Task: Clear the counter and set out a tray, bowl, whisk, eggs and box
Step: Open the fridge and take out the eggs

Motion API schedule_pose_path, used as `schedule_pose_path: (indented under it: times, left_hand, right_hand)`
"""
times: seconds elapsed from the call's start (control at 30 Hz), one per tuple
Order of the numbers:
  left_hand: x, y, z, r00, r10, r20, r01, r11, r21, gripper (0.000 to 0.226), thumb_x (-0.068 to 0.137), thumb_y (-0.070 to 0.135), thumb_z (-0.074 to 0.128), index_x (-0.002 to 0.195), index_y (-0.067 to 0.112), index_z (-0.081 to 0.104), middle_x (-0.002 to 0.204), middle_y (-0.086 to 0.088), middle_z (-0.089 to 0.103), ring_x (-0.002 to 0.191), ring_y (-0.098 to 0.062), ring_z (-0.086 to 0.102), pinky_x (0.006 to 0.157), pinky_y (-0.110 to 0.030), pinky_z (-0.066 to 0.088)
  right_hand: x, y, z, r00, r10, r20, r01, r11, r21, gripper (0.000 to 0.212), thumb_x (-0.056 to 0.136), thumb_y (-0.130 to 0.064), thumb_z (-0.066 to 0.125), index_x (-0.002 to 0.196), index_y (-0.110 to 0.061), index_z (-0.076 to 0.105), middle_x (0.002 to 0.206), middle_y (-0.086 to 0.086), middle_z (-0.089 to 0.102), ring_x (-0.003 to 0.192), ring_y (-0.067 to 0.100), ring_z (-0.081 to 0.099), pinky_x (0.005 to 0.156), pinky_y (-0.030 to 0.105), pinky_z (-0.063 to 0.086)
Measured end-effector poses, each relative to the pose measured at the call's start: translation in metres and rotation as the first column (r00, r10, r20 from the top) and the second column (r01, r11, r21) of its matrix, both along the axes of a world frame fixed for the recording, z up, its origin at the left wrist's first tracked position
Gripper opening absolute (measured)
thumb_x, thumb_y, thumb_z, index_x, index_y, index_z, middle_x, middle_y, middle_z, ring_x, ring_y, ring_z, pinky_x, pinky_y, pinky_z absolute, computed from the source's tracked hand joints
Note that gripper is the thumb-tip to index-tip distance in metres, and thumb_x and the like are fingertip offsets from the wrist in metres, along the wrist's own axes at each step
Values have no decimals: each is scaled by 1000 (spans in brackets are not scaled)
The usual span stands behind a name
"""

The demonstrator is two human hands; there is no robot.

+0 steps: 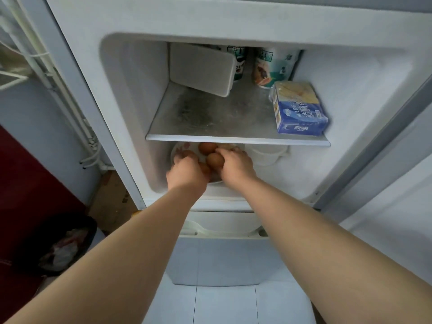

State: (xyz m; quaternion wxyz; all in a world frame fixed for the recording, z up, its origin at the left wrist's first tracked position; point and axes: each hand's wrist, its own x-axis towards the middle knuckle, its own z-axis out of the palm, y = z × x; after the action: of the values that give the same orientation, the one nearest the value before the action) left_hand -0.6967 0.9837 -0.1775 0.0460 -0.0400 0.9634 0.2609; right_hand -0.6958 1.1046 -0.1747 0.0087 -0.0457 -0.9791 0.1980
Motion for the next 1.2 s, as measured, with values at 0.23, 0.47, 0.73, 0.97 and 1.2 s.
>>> schedule_pose_path:
  times: [0.23,0.47,0.73,0.97,1.2]
  left_hand:
    - [0,-2,3,1000,1,-20,1,995,99,21,80,26,60,98,21,51,94,4,65,89,-26,57,95,-40,46]
    - [-2,-3,1,997,43,-68,-28,977,213,33,88,28,59,118,17,51,82,7,62,91,-23,53,86,-36,41]
    - [25,-4,15,994,112,-1,-102,909,403,39,82,24,60,119,25,51,89,13,63,105,-25,58,96,-36,47]
    - [79,-14,44,986,166,6,-149,872,466,40,84,24,66,120,13,54,90,8,58,83,-15,53,65,-21,38]
    - [139,-61,71,957,289,30,-263,817,514,49,81,27,70,126,16,52,101,7,58,91,-14,56,74,-24,42]
  right_hand:
    - [1,-4,0,999,18,-31,-18,1000,-6,41,86,-19,51,126,-31,52,126,4,60,120,28,50,99,33,35]
    - [2,-3,-3,999,0,-35,0,1000,-23,35,87,-21,51,121,-29,50,120,3,64,114,29,56,97,35,35]
    - [25,-3,13,996,-83,-38,75,983,-169,37,88,-25,54,124,-26,48,118,3,65,111,30,58,95,38,38]
    - [75,-14,43,998,-57,8,57,964,-260,42,92,-35,56,130,-24,43,123,4,62,112,30,56,98,39,40]
    - [126,-55,72,1000,28,7,-23,920,-391,35,89,-34,59,120,-23,47,109,3,65,101,28,60,93,43,45]
